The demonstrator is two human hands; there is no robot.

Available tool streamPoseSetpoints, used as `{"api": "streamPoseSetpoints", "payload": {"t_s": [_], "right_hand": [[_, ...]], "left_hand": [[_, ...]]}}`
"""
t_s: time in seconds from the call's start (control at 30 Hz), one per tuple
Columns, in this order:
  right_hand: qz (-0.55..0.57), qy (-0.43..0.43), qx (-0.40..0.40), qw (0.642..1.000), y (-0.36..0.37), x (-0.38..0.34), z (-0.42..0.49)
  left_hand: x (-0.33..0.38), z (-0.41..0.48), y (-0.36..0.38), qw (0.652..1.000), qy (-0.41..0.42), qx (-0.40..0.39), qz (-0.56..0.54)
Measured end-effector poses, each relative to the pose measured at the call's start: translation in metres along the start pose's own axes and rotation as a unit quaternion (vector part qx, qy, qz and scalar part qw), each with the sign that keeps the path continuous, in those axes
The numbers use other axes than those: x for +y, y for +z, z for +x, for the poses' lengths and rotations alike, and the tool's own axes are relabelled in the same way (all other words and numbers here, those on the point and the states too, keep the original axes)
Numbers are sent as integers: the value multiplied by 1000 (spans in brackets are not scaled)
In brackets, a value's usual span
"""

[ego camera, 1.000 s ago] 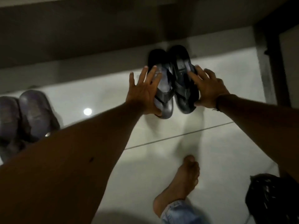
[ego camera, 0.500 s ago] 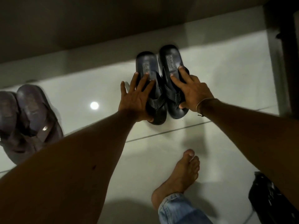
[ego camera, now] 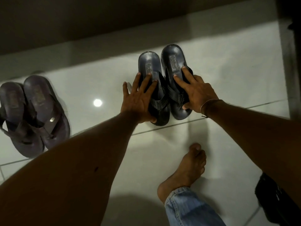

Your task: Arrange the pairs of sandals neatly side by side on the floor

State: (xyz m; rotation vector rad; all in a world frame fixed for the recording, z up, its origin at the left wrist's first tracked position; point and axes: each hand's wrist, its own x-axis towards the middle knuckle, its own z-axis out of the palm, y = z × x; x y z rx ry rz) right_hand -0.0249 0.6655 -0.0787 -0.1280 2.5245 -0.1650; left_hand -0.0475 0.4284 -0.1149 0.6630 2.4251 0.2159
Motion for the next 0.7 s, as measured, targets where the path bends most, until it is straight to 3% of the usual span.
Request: {"api": "streamPoseSetpoints", "payload": {"t_s": [0.7], "right_hand": [[1, 18, 27, 999, 4, 4, -8]], "left_hand": [[-1, -8, -11, 999, 13, 6, 35]]}}
